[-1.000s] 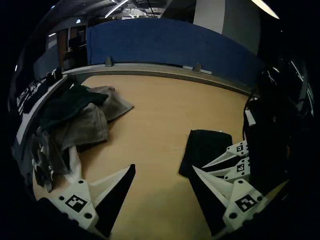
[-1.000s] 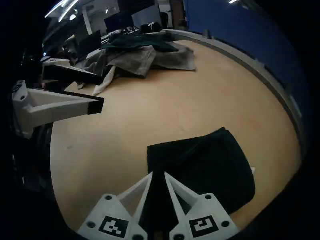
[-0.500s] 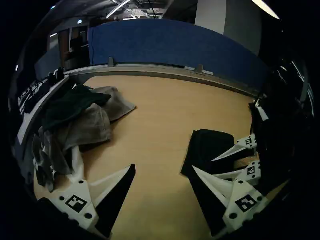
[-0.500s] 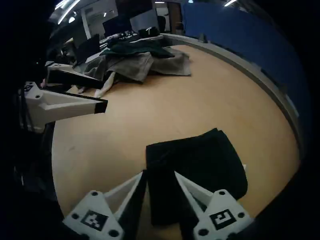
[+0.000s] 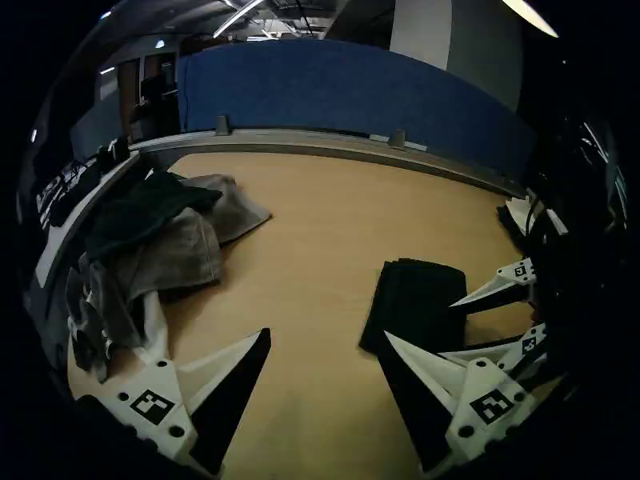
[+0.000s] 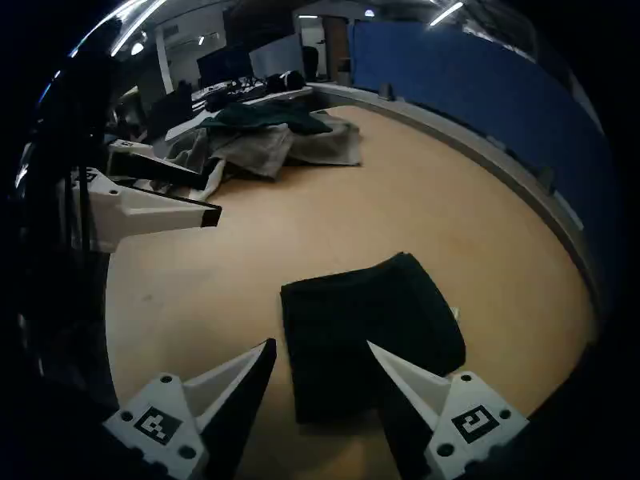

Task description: Fold towel

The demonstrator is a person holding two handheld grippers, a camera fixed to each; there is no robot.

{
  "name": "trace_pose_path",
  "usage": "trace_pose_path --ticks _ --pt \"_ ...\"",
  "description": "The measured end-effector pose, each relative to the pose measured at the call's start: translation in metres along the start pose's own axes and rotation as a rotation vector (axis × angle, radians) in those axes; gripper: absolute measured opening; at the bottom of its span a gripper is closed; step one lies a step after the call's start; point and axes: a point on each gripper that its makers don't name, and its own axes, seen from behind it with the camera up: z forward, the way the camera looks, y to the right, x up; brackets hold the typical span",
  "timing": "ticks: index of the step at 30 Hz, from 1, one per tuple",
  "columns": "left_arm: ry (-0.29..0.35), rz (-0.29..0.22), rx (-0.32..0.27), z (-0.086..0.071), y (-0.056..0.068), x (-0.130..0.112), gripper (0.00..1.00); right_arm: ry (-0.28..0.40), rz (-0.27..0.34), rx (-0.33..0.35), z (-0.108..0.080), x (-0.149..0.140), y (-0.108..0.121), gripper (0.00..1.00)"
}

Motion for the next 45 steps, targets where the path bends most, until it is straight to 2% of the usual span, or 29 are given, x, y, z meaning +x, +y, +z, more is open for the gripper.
trace_pose_path --ticks 11,20,29,35,45 --pt "0.002 0.002 -0.003 0.0 0.004 0.001 0.95 -0.008 0.056 -0.054 -0.022 -0.028 0.002 0.78" --pt "0.007 0.001 -0.001 -0.002 0.004 0.003 0.95 -0.021 0.116 -0.071 -0.025 -0.05 -0.003 0.78" --pt "0.026 -0.005 0.054 -0.009 -0.013 0.006 0.95 -0.027 0.124 -0.087 -0.024 -0.055 -0.002 0.78" --pt "0.03 -0.03 0.061 -0.015 -0.022 0.003 0.95 -0.033 0.142 -0.103 -0.022 -0.056 -0.001 0.78" --pt "0.031 -0.025 0.066 -0.024 -0.031 0.001 0.95 -0.047 0.206 -0.137 -0.015 -0.06 -0.005 0.78"
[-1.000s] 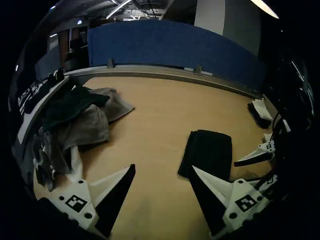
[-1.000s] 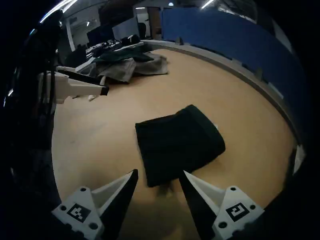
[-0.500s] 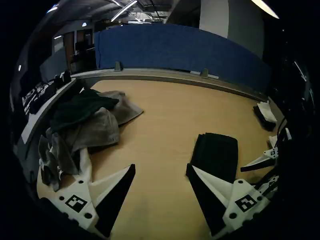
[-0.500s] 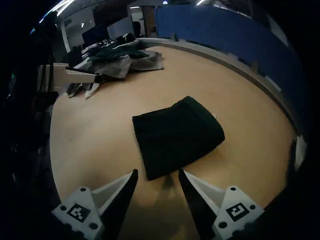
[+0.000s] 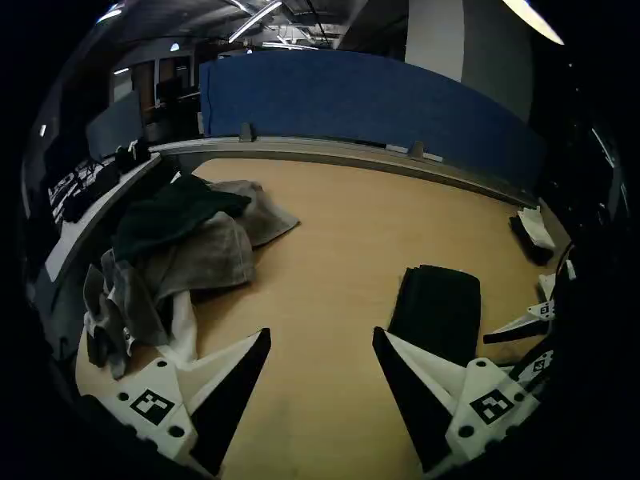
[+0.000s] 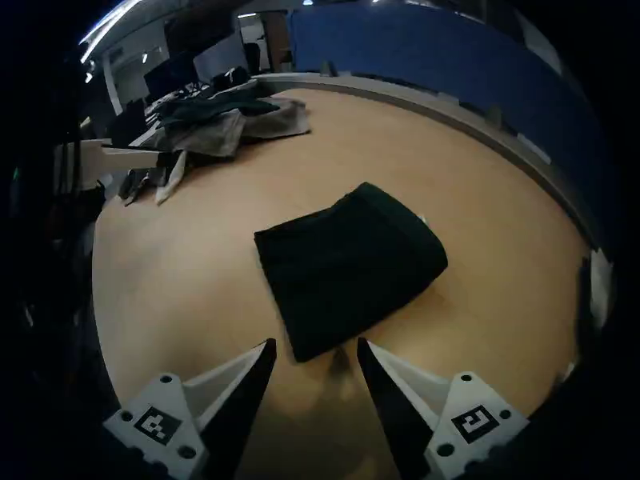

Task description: Fold towel

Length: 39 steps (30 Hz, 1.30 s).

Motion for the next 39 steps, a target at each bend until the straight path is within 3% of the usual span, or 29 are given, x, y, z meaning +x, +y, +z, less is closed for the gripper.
trace_pose_path --ticks 20,34,39 --pt "-0.014 0.045 -0.037 -0.014 -0.006 -0.01 0.95 -0.018 0.095 -0.098 0.007 -0.008 0.001 0.78" --pt "-0.018 0.068 -0.06 -0.024 -0.013 -0.015 0.95 -0.025 0.156 -0.119 0.012 -0.013 -0.005 0.77" --pt "-0.02 0.072 -0.058 -0.026 -0.017 -0.017 0.95 -0.021 0.174 -0.122 0.014 -0.013 -0.004 0.61"
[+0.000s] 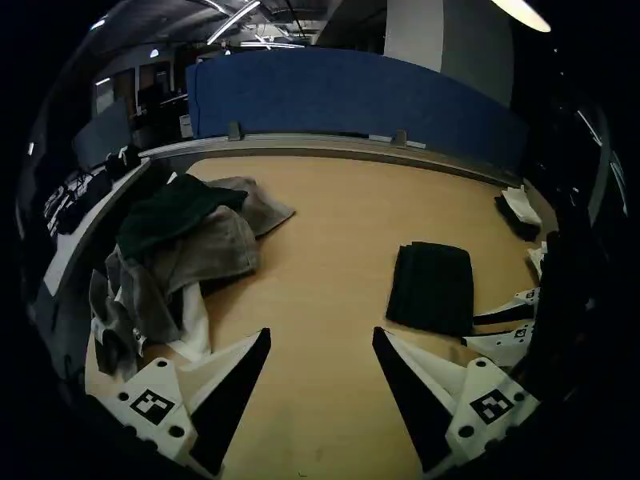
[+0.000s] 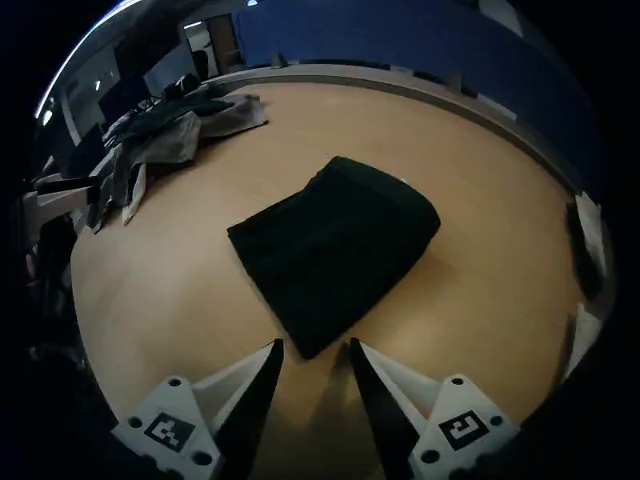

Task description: Fold towel

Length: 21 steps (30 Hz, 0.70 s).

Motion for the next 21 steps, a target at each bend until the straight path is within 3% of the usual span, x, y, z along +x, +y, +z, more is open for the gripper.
trace_pose_path --ticks 7,11,15,21 --pt "0.0 -0.002 0.004 -0.0018 -0.0024 -0.0003 0.95 0.0 0.022 0.013 0.0021 -0.0007 -0.0024 0.42" --pt "0.001 -0.003 0.006 -0.0024 -0.0034 -0.0007 0.95 -0.002 0.049 0.023 0.0022 -0.0016 -0.0036 0.36" --pt "0.001 -0.004 0.009 -0.003 -0.004 -0.0012 0.94 -0.004 0.067 0.019 0.0033 -0.0037 -0.0016 0.14" --pt "0.001 -0.004 0.011 -0.004 -0.0037 -0.0035 0.95 -0.005 0.071 0.02 0.002 -0.0059 -0.0003 0.07"
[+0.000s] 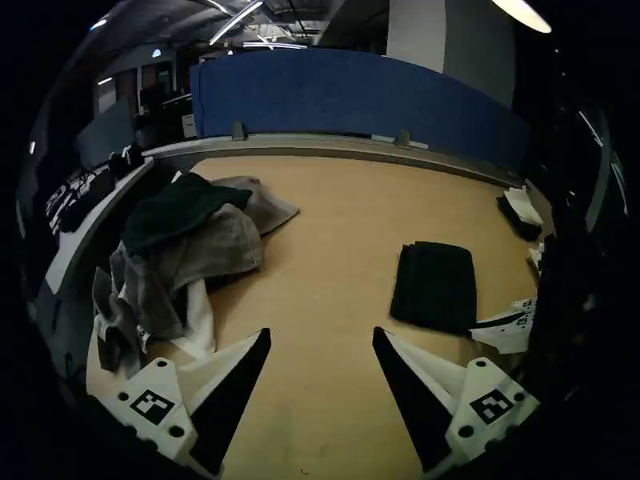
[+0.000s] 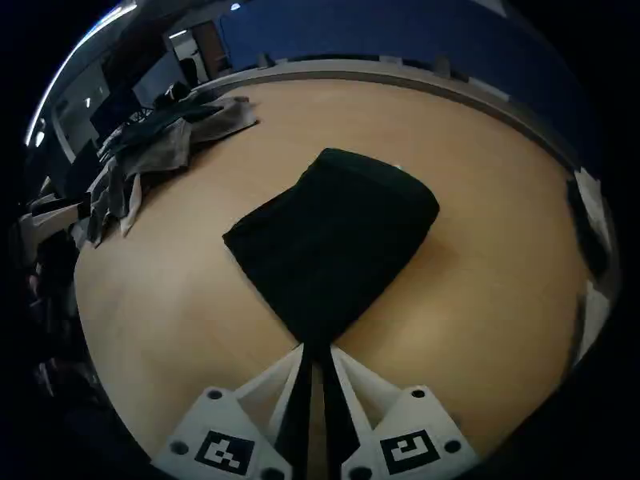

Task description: Fold towel

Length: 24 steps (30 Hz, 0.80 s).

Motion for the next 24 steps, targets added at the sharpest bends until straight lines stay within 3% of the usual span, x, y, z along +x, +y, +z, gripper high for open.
trace_pose_path --ticks 9,17,24 --pt "0.003 -0.006 0.001 -0.002 0.003 0.0 0.94 0.064 -0.052 0.009 -0.017 0.025 -0.002 0.07" --pt "0.017 -0.016 -0.001 -0.005 0.007 0.006 0.94 0.201 -0.118 0.057 -0.064 0.092 -0.006 0.06" --pt "0.03 -0.017 -0.009 -0.01 0.015 0.012 0.95 0.257 -0.183 0.098 -0.108 0.142 -0.001 0.06"
